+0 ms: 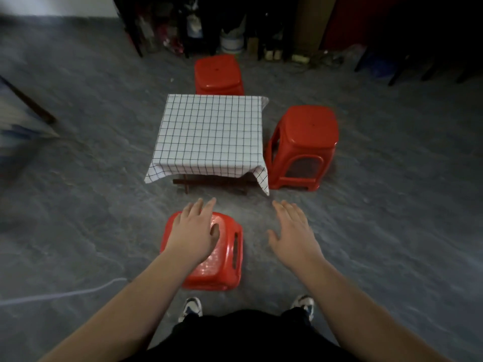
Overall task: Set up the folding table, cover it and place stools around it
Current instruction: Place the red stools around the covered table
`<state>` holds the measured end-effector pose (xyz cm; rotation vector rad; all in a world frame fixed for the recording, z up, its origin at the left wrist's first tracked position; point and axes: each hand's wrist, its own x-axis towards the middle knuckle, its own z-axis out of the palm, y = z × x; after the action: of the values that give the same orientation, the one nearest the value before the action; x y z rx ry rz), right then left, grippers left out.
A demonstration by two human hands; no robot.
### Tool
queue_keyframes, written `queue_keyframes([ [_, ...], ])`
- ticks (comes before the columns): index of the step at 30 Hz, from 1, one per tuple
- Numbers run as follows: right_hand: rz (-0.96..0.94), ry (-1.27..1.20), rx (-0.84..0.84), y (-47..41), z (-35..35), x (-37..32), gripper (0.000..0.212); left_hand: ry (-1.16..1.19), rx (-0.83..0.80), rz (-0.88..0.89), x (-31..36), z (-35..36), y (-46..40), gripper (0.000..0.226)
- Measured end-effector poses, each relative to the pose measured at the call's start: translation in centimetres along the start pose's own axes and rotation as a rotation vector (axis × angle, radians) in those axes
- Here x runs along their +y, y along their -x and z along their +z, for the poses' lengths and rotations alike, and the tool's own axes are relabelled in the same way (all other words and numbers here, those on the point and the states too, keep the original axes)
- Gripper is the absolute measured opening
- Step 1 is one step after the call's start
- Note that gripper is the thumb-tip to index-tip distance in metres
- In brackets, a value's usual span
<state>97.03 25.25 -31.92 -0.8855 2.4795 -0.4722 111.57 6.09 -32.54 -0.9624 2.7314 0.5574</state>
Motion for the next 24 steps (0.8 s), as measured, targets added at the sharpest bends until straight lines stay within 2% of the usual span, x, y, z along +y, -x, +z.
queue_keyframes([
  [8, -0.151, 0.106, -0.003, -3.8, -12.0, 10.2, 0.07, 0.082, 0.098, -0.061, 16.6, -0.5, -3.5, 0.069],
  [16, -0.212, 0.136, 0.001, -12.3, -18.6, 14.6, 0.067, 0.111, 0.144, -0.099, 22.9, -1.1, -11.8, 0.069],
  [24, -0.273, 0.21, -0.083, -28.9, -21.7, 17.4, 0.066, 0.188, 0.134, -0.219, 25.4, 0.5, -26.5, 0.066],
])
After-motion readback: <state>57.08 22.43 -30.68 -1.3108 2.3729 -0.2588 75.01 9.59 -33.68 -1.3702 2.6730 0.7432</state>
